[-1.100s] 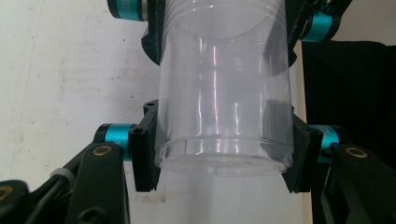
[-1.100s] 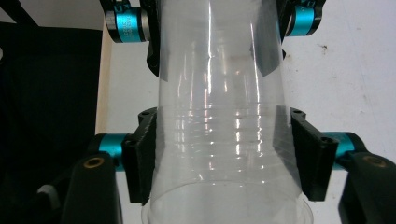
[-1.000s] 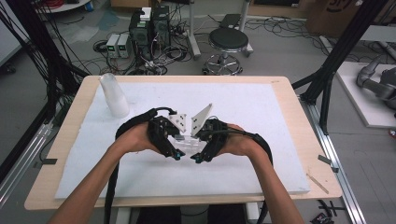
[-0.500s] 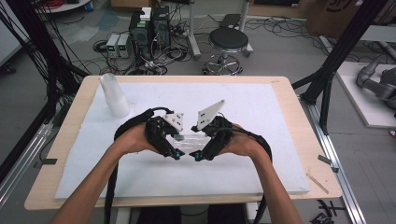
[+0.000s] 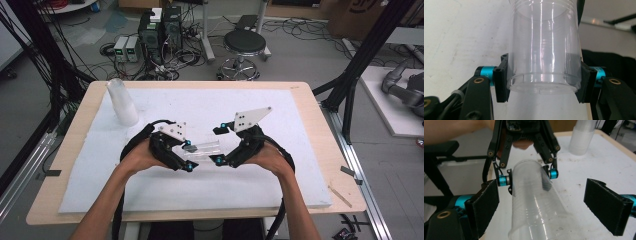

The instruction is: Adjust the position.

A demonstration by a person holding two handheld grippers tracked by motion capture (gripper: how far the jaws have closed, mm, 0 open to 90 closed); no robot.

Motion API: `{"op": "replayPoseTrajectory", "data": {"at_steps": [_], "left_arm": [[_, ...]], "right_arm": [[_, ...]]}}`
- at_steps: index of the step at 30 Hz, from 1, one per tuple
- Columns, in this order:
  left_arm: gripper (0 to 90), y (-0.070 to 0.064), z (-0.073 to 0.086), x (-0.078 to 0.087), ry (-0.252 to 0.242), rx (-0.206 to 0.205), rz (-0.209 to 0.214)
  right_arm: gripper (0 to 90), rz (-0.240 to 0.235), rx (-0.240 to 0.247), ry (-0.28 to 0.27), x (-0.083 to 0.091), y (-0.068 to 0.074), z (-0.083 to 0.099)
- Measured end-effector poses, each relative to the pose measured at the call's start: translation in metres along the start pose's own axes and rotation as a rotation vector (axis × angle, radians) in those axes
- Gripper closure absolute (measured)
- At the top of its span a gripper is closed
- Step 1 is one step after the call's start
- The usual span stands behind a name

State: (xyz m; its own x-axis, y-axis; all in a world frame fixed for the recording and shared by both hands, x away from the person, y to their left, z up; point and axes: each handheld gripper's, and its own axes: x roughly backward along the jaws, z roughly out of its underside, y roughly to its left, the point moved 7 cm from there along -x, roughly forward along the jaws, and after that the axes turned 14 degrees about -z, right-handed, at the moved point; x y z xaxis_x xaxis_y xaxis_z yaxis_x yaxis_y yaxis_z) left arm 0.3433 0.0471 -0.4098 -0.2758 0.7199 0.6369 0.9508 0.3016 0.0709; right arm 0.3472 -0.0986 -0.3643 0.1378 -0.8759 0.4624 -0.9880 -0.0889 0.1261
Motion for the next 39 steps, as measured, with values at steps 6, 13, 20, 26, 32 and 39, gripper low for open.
{"op": "replayPoseTrajectory", "data": {"at_steps": [6,13,20,26,32,39], "left_arm": [[41.4,0.004,0.011,0.001,-0.155,0.074,-0.015],[41.5,0.009,0.009,0.012,-0.351,0.128,-0.015],[41.5,0.011,0.006,0.019,-0.437,0.142,-0.016],[41.5,0.009,0.005,0.019,-0.455,0.138,-0.010],[41.5,0.006,0.002,0.022,-0.504,0.135,-0.009],[41.5,0.003,0.002,0.021,-0.518,0.146,-0.007]], "right_arm": [[13.0,0.023,-0.010,-0.078,0.011,0.001,0.002],[13.0,0.037,-0.020,-0.133,0.019,0.001,0.007],[13.0,0.041,-0.020,-0.151,0.022,0.001,0.008],[13.0,0.047,-0.024,-0.166,0.022,0.001,0.010],[13.0,0.027,-0.019,-0.198,0.019,0.003,0.011],[13.0,0.006,-0.017,-0.227,0.009,0.003,0.011]]}}
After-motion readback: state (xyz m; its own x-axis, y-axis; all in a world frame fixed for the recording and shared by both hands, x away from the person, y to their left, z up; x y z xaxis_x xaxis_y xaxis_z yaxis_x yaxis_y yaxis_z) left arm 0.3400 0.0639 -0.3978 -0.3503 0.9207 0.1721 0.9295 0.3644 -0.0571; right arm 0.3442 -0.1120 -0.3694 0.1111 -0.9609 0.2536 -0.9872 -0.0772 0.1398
